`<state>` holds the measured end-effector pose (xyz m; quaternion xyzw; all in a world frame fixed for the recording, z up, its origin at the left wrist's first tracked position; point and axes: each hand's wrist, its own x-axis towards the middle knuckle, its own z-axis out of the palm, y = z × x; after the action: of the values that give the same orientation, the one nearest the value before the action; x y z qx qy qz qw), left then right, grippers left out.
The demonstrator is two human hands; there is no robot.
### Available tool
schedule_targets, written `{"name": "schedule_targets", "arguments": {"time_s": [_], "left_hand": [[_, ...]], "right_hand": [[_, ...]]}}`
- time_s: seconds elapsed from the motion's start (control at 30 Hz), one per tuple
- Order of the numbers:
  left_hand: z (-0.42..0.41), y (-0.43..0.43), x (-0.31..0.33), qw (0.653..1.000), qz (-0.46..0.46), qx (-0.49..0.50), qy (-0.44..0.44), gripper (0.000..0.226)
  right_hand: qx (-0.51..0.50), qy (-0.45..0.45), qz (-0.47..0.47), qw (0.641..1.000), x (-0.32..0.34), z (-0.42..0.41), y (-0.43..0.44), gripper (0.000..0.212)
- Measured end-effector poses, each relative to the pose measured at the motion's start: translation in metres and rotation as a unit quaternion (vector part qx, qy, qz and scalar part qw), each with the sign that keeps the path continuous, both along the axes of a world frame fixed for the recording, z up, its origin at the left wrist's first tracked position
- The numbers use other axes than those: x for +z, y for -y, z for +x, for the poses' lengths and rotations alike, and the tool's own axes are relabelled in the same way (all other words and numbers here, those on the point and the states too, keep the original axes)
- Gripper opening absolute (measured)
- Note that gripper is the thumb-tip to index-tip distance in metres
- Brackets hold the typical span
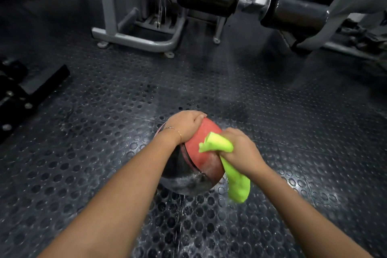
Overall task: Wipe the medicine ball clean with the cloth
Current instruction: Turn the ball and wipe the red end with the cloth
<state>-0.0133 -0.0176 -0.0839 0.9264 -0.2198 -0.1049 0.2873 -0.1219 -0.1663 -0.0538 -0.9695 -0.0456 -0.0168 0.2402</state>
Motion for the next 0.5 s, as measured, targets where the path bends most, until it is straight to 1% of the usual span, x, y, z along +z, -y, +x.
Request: {"name": "schedule_targets", "arguments": {"time_s": [0.07,0.13,0.2,0.27,0.37,0.43,0.5], "left_hand": [[-0.003,0.003,0.000,1.000,-0.009,0.000,0.024,0.039],[-0.008,0.004,-0.001,0.998,-0.019,0.016,0.050,0.038],[-0.008,0.004,-0.002,0.998,-0.034,0.045,0.039,0.036],[-0.007,0.001,-0.005,0.994,-0.059,0.091,0.021,0.036],[-0.004,-0.005,-0.005,0.991,-0.063,0.117,0.007,0.037],[-0.002,-0.005,-0.001,0.993,-0.030,0.110,0.012,0.038],[-0.001,-0.002,0.003,0.995,0.011,0.093,0.029,0.038]], "right_hand": [[-0.071,0.002,0.040,0.997,0.001,0.021,0.001,0.029],[-0.118,0.003,0.071,0.990,0.000,0.038,-0.003,0.021],[-0.117,0.011,0.069,0.991,0.000,0.036,-0.008,0.023],[-0.082,0.005,0.064,0.995,-0.002,0.021,-0.009,0.022],[-0.028,-0.018,0.100,0.994,-0.004,-0.002,-0.005,0.022],[-0.048,-0.004,0.112,0.993,-0.004,0.004,-0.006,0.017],[-0.100,0.009,0.114,0.988,-0.003,0.017,-0.014,0.018]]}}
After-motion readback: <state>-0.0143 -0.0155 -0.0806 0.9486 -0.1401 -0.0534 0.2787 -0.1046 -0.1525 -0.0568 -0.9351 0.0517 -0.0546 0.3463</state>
